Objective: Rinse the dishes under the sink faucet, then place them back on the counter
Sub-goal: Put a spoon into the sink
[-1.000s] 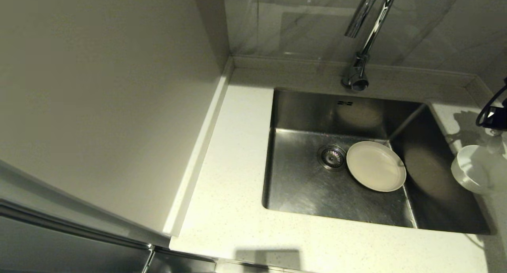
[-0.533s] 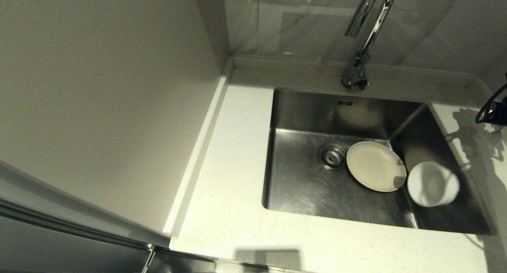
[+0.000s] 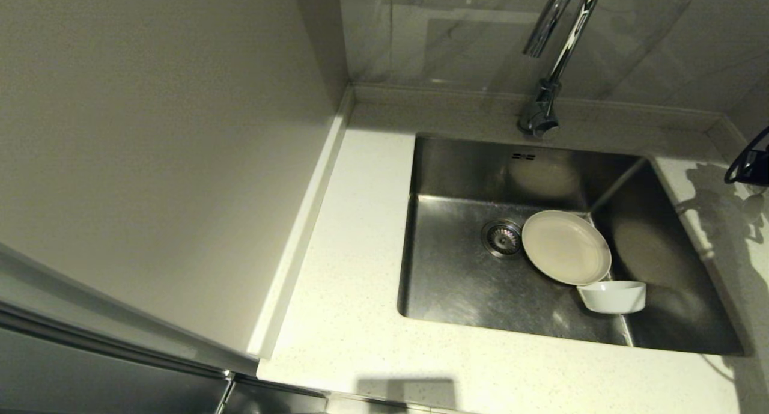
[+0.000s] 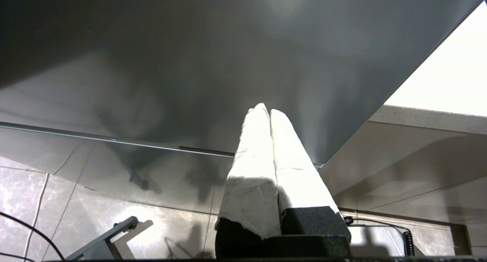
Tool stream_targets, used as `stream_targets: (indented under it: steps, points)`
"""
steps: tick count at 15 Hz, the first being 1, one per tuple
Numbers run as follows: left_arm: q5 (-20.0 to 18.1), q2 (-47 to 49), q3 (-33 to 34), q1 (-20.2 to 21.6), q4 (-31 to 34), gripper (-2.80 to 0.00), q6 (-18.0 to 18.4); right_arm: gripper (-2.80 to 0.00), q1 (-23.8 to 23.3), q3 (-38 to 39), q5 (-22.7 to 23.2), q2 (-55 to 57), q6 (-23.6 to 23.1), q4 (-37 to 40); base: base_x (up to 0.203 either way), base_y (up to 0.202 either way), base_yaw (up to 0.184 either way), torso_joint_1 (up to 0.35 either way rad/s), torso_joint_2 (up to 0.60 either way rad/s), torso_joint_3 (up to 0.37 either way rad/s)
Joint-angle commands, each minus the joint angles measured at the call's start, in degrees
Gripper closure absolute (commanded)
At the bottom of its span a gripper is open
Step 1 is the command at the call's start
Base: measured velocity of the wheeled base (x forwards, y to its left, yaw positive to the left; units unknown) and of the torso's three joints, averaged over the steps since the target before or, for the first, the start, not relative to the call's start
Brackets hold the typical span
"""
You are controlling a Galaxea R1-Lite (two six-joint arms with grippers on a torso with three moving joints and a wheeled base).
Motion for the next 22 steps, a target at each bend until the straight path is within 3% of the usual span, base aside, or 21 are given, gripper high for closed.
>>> stream_targets:
  steps: [1,4,8,14,18,22]
  points:
    - [0.0,-0.2,0.0,0.0,0.0,0.0,0.0,0.0,1.1,0.3,0.1,-2.1,-0.8,0.1,0.0,0.0,0.0,0.0,0.0,0.0]
    - [0.0,-0.2,0.0,0.0,0.0,0.0,0.0,0.0,5.4,1.9,0.6,-6.1,-2.1,0.4,0.0,0.0,0.0,0.0,0.0,0.0]
    - [0.0,-0.2,0.0,0.0,0.0,0.0,0.0,0.0,15.3,9.1,1.3,-11.6,-9.5,0.3,0.0,0.0,0.0,0.0,0.0,0.0]
    - [0.0,-0.2,0.0,0.0,0.0,0.0,0.0,0.0,29.0,15.7,-8.6,-10.0,-14.4,0.1,0.0,0.0,0.0,0.0,0.0,0.0]
    - [0.0,-0.2,0.0,0.0,0.0,0.0,0.0,0.0,30.8,17.6,-13.3,-4.6,-14.3,-2.5,0.0,0.0,0.0,0.0,0.0,0.0]
    - [0.0,-0.2,0.0,0.0,0.0,0.0,0.0,0.0,30.7,23.0,-16.5,2.1,-14.5,-16.4,0.0,0.0,0.0,0.0,0.0,0.0]
